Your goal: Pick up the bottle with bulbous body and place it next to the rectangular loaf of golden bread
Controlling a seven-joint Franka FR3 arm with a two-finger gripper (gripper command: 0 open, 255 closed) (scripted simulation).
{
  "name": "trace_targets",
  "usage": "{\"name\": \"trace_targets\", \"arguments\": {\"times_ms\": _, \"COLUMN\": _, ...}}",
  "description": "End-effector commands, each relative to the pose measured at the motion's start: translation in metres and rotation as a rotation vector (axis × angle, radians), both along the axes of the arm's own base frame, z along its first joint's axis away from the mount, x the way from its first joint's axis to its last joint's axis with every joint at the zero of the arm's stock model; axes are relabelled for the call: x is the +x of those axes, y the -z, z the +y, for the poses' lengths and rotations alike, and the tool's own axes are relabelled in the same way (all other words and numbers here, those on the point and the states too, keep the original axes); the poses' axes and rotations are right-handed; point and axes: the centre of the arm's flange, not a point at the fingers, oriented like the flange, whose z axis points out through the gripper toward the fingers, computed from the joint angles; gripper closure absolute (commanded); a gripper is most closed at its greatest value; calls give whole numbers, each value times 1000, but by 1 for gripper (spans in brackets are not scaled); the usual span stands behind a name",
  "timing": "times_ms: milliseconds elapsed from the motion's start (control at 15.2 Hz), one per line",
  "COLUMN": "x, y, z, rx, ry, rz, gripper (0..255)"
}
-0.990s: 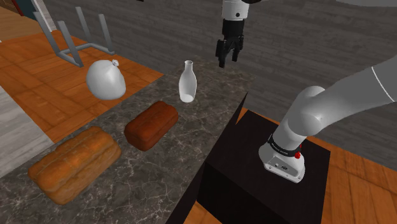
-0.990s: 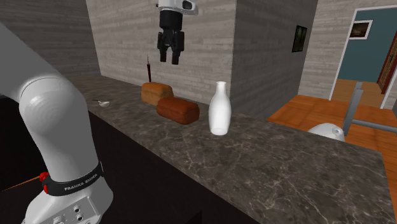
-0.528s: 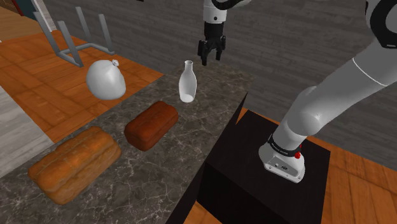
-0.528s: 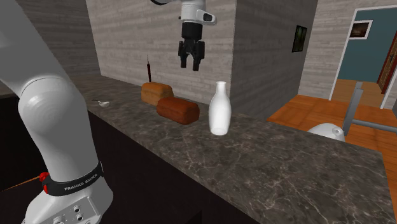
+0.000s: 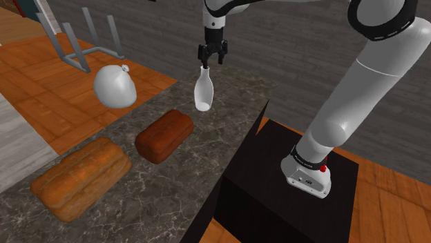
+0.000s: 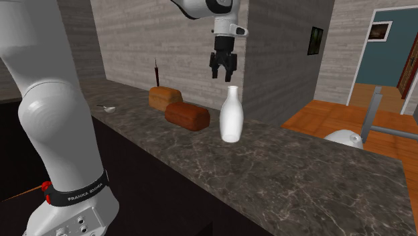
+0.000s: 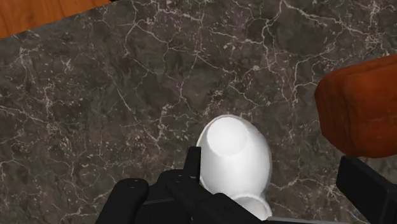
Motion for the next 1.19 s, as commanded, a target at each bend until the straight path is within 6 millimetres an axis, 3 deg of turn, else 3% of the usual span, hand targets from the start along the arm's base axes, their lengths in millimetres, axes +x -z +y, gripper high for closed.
{"name": "trace_targets", "arguments": {"times_ms": 0, "x": 24, "y": 11, "z": -7, "rx": -3, "ry": 12, "rz": -5, "gripper": 0}}
{"name": "trace_targets", "arguments": {"times_ms": 264, "x": 71, "y": 27, "z": -18, "rx": -8, "ry": 36, "rz": -14, "gripper": 0}}
{"name": "trace_targets", "arguments": {"times_ms": 330, "x": 75, "y": 29, "z": -19, "rx": -9, "ry": 38, "rz": -15, "gripper": 0}}
{"name": "trace_targets", "arguments": {"times_ms": 792, "x": 73, "y": 69, "z": -19, "rx": -9, "ry": 38, "rz": -15, "gripper": 0}}
{"name": "trace_targets", "arguments": {"times_ms": 1122, "x": 73, "y": 69, "z": -19, "rx": -9, "ry": 38, "rz": -15, "gripper": 0}}
